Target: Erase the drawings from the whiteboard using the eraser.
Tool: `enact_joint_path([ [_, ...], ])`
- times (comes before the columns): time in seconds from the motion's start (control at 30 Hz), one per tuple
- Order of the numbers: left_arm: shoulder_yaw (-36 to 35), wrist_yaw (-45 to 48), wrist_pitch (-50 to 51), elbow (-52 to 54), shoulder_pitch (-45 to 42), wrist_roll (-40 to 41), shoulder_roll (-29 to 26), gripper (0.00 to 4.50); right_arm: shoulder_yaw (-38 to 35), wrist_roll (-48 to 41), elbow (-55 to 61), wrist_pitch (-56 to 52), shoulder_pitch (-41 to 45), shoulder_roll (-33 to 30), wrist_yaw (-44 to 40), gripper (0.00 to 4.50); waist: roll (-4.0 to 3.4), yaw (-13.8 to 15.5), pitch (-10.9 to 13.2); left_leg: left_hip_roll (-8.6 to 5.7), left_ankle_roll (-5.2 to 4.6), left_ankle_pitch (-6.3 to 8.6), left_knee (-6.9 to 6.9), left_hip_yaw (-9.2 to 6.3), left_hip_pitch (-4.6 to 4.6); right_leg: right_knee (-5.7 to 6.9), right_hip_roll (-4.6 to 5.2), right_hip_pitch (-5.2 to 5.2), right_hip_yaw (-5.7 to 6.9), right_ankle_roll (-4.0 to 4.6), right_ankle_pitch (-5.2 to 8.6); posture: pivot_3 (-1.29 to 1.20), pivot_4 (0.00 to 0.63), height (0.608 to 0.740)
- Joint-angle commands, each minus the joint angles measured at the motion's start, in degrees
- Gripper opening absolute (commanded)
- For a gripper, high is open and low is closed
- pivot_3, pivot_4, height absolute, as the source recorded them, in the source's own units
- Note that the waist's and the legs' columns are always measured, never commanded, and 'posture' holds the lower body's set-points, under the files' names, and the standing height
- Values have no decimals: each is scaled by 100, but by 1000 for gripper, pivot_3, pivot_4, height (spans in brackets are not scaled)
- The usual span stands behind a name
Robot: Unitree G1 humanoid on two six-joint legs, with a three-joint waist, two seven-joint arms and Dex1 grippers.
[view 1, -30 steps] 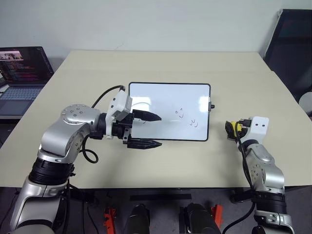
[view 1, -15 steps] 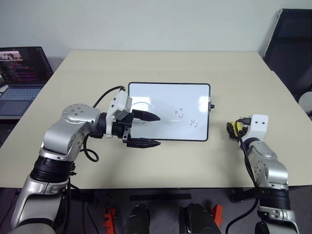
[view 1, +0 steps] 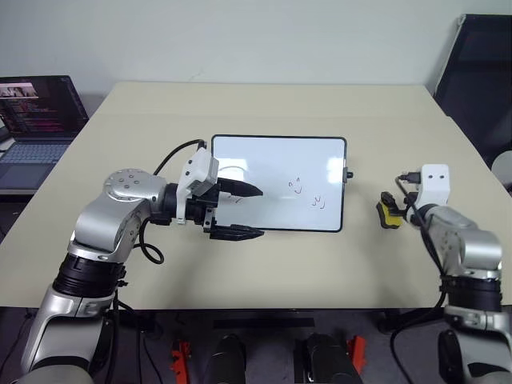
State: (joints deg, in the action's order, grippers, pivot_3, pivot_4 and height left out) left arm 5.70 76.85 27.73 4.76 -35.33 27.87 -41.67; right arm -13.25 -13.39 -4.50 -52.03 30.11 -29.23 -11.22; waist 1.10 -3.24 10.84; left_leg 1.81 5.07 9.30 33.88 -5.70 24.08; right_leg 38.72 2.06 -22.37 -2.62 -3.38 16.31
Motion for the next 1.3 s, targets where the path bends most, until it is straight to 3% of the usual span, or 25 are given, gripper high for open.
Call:
enact_joint_path([
  [0.03,-46,-6,-150,36,-140,-30,13,4500,128,-124,-79,-230,152,-260,-470,4226,0,0,0,0,0,0,-2,1,0,0,0,0,0,-5,0,0,150,740],
  [0.27,-65,-49,-179,25,-109,-60,40,4500,37,-319,19,-664,226,-144,-601,4226,1,-3,1,0,0,1,-5,1,2,1,0,-2,0,-13,2,0,150,740],
  [0.57,-69,-112,-182,44,-79,-83,43,4500,121,-124,55,-409,136,-169,-558,4226,1,-2,1,0,0,1,-5,0,2,1,0,-2,1,-13,2,0,150,740],
  [0.7,-81,-136,-179,67,-50,-80,29,4500,52,-100,338,-277,240,-414,-645,4226,-1,-2,3,0,0,1,-5,1,3,0,0,-3,1,-14,2,0,150,740],
  [0.93,-99,-142,-172,96,-7,-70,5,4500,-168,-516,958,-963,279,-723,-921,4226,0,-5,4,0,0,1,-5,-1,4,0,0,-3,3,-12,3,0,150,740],
  [1.3,-55,-90,-198,69,3,-94,8,4500,-18,-453,1167,-1049,-55,-456,-650,4226,-1,-3,5,0,0,1,-4,-1,6,-1,1,-5,3,-12,4,0,150,740],
])
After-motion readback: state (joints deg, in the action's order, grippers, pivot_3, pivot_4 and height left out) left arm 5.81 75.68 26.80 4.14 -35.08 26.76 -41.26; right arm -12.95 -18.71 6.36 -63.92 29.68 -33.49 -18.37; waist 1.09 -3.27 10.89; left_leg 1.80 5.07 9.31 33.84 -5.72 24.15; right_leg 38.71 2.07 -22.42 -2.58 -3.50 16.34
